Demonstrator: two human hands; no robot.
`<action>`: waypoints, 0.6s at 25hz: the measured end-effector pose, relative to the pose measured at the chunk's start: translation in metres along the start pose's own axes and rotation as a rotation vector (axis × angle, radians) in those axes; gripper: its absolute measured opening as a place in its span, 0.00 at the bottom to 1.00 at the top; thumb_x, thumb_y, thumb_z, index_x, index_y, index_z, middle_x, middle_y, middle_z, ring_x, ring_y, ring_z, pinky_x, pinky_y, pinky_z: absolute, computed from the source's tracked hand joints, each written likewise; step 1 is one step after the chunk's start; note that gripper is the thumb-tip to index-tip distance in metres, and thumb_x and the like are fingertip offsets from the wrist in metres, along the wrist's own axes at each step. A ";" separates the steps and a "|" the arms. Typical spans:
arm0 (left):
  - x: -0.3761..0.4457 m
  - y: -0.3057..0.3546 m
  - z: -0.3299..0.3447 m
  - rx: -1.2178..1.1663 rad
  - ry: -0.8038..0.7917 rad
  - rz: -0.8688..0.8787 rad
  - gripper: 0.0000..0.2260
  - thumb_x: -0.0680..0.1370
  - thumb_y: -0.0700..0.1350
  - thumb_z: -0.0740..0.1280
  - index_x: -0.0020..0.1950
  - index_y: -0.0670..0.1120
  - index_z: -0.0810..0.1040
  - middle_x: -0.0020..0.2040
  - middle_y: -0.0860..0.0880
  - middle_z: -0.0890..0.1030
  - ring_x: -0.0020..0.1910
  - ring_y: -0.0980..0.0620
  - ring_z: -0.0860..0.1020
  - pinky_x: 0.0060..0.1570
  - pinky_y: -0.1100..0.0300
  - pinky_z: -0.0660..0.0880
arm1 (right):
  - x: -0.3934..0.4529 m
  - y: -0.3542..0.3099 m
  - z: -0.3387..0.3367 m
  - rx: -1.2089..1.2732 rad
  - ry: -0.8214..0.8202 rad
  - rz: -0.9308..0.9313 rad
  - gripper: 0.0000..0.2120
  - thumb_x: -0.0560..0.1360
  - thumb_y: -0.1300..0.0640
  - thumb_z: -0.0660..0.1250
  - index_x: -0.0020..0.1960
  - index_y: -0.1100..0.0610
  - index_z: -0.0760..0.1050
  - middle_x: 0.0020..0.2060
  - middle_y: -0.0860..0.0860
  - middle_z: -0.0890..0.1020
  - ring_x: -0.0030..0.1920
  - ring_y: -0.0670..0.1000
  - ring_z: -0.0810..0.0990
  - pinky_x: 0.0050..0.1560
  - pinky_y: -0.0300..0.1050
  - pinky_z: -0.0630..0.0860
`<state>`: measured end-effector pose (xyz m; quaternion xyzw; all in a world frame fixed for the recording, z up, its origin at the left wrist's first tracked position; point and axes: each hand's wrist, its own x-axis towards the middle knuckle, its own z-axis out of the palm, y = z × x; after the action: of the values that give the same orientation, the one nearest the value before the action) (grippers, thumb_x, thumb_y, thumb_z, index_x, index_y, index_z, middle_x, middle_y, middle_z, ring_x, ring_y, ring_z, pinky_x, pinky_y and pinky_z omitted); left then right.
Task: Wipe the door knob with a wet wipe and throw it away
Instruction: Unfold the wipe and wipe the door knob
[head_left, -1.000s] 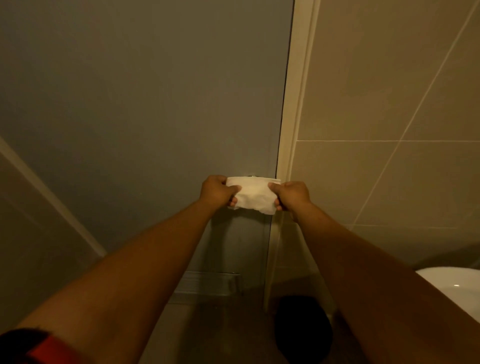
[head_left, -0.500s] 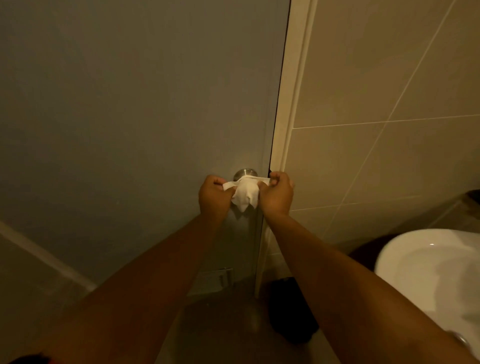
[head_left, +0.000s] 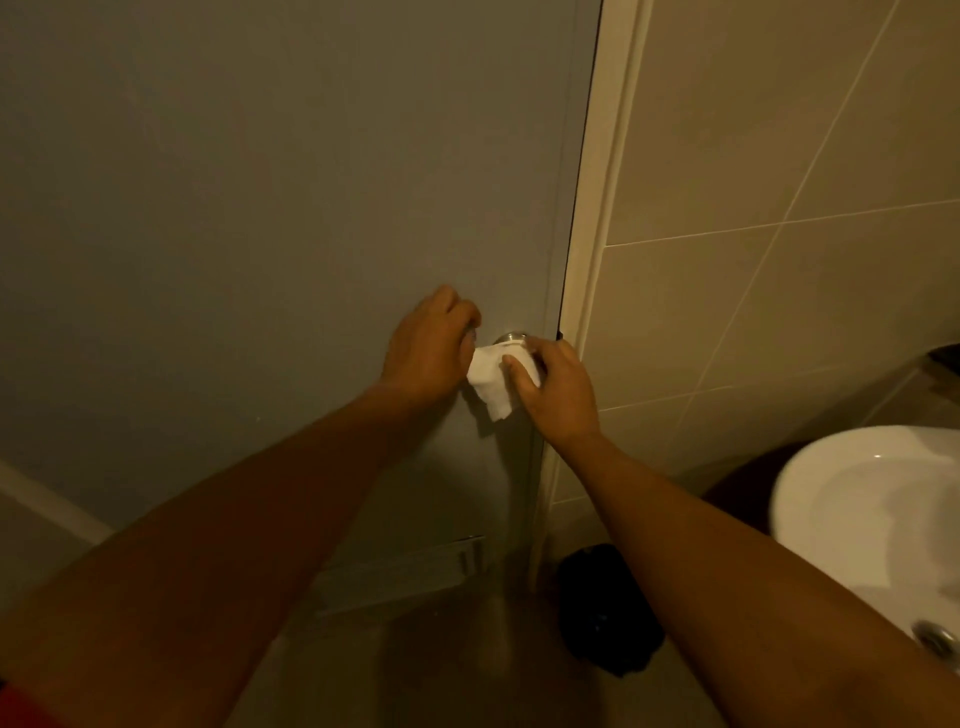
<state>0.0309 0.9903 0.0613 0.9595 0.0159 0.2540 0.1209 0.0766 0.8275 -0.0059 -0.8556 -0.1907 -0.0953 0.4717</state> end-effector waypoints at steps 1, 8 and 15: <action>0.011 -0.002 -0.010 0.116 0.005 0.170 0.08 0.77 0.46 0.66 0.53 0.45 0.80 0.51 0.46 0.77 0.49 0.48 0.77 0.45 0.57 0.72 | -0.001 0.001 0.002 -0.021 0.012 0.009 0.22 0.76 0.43 0.65 0.65 0.52 0.73 0.56 0.51 0.77 0.53 0.47 0.77 0.51 0.38 0.74; 0.083 -0.011 -0.058 0.668 0.056 0.832 0.22 0.79 0.53 0.58 0.71 0.46 0.71 0.76 0.41 0.67 0.76 0.39 0.62 0.75 0.43 0.54 | -0.004 0.004 0.011 -0.404 -0.106 -0.174 0.22 0.78 0.45 0.61 0.69 0.53 0.68 0.66 0.57 0.71 0.61 0.56 0.74 0.52 0.43 0.73; 0.093 -0.014 -0.052 0.781 0.129 0.900 0.27 0.81 0.55 0.51 0.78 0.46 0.58 0.78 0.40 0.60 0.78 0.38 0.58 0.75 0.41 0.51 | -0.003 -0.016 0.036 0.039 0.094 0.235 0.20 0.73 0.49 0.70 0.63 0.51 0.71 0.58 0.51 0.74 0.49 0.49 0.77 0.42 0.37 0.78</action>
<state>0.0870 1.0241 0.1467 0.8280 -0.2925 0.3133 -0.3615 0.0666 0.8644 -0.0142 -0.8572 -0.0688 -0.0755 0.5047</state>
